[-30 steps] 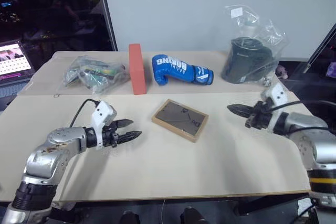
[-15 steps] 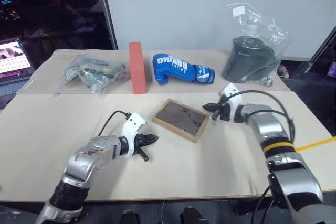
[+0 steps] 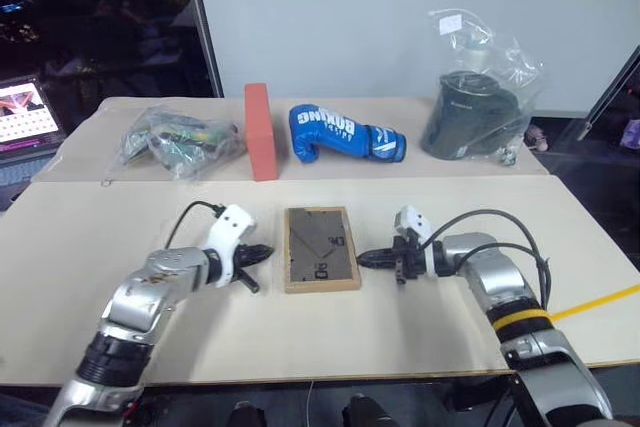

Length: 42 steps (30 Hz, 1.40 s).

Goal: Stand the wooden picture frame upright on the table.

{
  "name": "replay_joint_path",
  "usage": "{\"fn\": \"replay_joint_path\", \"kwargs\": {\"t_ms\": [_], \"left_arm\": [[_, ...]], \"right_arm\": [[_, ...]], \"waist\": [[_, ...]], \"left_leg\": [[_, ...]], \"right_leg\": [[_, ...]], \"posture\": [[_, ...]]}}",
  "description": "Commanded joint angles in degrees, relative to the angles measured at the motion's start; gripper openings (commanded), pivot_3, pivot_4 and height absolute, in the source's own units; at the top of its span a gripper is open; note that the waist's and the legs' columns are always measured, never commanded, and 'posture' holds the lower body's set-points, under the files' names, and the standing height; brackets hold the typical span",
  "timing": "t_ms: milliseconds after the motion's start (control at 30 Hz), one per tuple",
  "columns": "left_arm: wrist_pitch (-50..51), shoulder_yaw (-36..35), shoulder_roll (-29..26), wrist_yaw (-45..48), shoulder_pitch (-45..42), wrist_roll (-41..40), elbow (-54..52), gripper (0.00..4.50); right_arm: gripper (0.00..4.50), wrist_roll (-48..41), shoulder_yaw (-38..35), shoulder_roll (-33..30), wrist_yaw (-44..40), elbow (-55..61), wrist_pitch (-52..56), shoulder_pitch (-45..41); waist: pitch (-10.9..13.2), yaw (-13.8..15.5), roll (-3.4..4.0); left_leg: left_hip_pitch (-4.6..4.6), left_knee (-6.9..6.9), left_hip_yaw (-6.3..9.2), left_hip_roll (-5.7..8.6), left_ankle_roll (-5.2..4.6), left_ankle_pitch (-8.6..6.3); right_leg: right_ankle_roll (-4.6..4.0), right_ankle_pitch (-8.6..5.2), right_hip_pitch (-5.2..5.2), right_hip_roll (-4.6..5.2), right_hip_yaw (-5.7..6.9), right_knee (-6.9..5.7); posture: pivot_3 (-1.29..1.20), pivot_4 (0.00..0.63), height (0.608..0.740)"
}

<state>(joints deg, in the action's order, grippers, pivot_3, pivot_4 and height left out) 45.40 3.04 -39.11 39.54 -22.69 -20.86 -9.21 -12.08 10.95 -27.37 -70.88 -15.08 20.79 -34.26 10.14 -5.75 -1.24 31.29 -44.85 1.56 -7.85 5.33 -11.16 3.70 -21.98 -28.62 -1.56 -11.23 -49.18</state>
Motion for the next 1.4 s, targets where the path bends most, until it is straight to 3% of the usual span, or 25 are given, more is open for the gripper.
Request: {"fn": "replay_joint_path", "kwargs": {"t_ms": [33, 167, 267, 367, 467, 567, 767, 900, 967, 1167, 1400], "left_arm": [[-1.21, 1.58, -4.01, 5.83, 2.68, 0.18, -1.18, 0.05], [-1.83, 1.12, -5.26, 6.10, 3.04, 1.25, 0.44, 0.05], [3.57, -3.49, -2.06, 3.47, 1.79, -2.90, 0.46, 0.05], [19.16, -6.74, -2.32, 2.43, -0.90, -8.63, -0.80, 0.05], [33.13, -16.65, -2.10, 4.85, -5.95, -18.12, 5.77, 0.05], [40.26, -18.50, -1.28, 5.75, -9.09, -21.56, 9.63, 0.75], [46.93, -16.74, 4.38, 2.17, -13.09, -23.23, 13.87, 2.90], [47.10, -17.65, 4.14, 1.45, -13.43, -27.62, 16.36, 4.39], [47.10, -16.97, 4.18, 0.38, -12.75, -29.47, 16.22, 4.46], [47.10, -13.44, 11.82, -5.01, -11.45, -34.68, 11.99, 4.46], [47.10, -13.74, 12.41, -7.55, -12.11, -36.23, 12.50, 4.46]], "right_arm": [[0.00, 1.79, 5.31, -0.52, 1.36, 10.03, 5.16, 2.58], [0.00, 3.16, 4.63, -2.98, 3.69, 12.40, 6.45, 2.39], [0.00, 3.86, 2.67, -5.88, 5.29, 12.64, 5.00, 2.29], [0.00, 3.08, 0.24, -10.33, 4.64, 13.70, 3.45, 3.16], [0.00, 2.75, -3.09, -14.00, 4.87, 12.38, -1.69, 3.27], [0.00, 2.66, -3.57, -13.07, 5.84, 9.84, -5.87, 2.52], [0.00, 5.36, 0.49, -7.61, 6.20, 3.14, -12.32, 0.28], [0.00, 5.56, 1.35, -6.68, 4.82, 1.72, -13.02, -0.02], [0.00, 5.16, 1.45, -6.19, 4.41, 1.73, -12.95, 0.15], [0.00, 5.71, 3.46, -1.91, 5.31, 2.57, -12.60, 0.61], [0.00, 7.46, 3.53, -0.26, 6.03, 0.88, -12.93, -0.68]], "waist": [[0.00, -0.03, -0.01], [-0.02, 0.10, 0.00], [-0.02, 0.19, 0.00], [0.00, 0.48, -0.06], [0.00, 0.35, -0.08], [0.01, -0.22, -0.09], [0.01, -0.28, -0.09], [0.01, 0.11, -0.08], [0.01, 0.17, -0.08], [0.00, 0.27, -0.07], [-0.03, 0.10, -0.07]], "left_leg": [[-0.01, 0.00, 0.01, 0.00, 0.00, 0.00], [-0.12, 0.00, 0.00, -0.01, 0.01, -0.01], [-0.10, -0.03, 0.00, 0.00, 0.02, -0.01], [-0.03, -0.06, 0.00, 0.00, 0.02, -0.01], [0.03, -0.06, 0.01, 0.00, 0.02, -0.02], [0.10, -0.02, 0.01, 0.00, 0.02, -0.02], [0.09, -0.03, 0.04, 0.00, 0.02, -0.02], [0.08, -0.04, 0.06, 0.00, 0.02, -0.02], [0.06, -0.04, 0.08, 0.00, 0.03, -0.02], [-0.03, -0.05, 0.11, 0.00, 0.03, -0.02], [-0.14, -0.05, 0.16, 0.00, 0.03, -0.02]], "right_leg": [[0.01, -0.01, 0.02, 0.00, 0.00, 0.01], [-0.03, -0.04, 0.10, 0.00, 0.00, 0.03], [-0.02, -0.04, 0.10, 0.02, 0.01, 0.05], [0.01, -0.06, 0.08, 0.02, 0.02, 0.04], [0.02, -0.07, 0.00, 0.02, 0.04, 0.05], [-0.02, -0.09, -0.17, 0.02, 0.04, -0.03], [-0.02, -0.08, -0.07, 0.02, 0.07, -0.01], [-0.02, -0.07, -0.02, 0.02, 0.10, -0.03], [-0.02, -0.07, 0.01, 0.02, 0.11, -0.02], [-0.02, -0.07, 0.15, 0.02, 0.13, -0.01], [-0.03, -0.07, 0.25, 0.02, 0.17, -0.01]], "posture": [[0.00, 0.150, 0.657], [0.00, 0.150, 0.657], [0.00, 0.150, 0.657], [0.00, 0.150, 0.657], [0.00, 0.150, 0.657], [0.00, 0.150, 0.657], [0.00, 0.150, 0.657], [0.00, 0.150, 0.657], [0.00, 0.150, 0.657], [0.00, 0.150, 0.657], [0.00, 0.150, 0.657]]}}
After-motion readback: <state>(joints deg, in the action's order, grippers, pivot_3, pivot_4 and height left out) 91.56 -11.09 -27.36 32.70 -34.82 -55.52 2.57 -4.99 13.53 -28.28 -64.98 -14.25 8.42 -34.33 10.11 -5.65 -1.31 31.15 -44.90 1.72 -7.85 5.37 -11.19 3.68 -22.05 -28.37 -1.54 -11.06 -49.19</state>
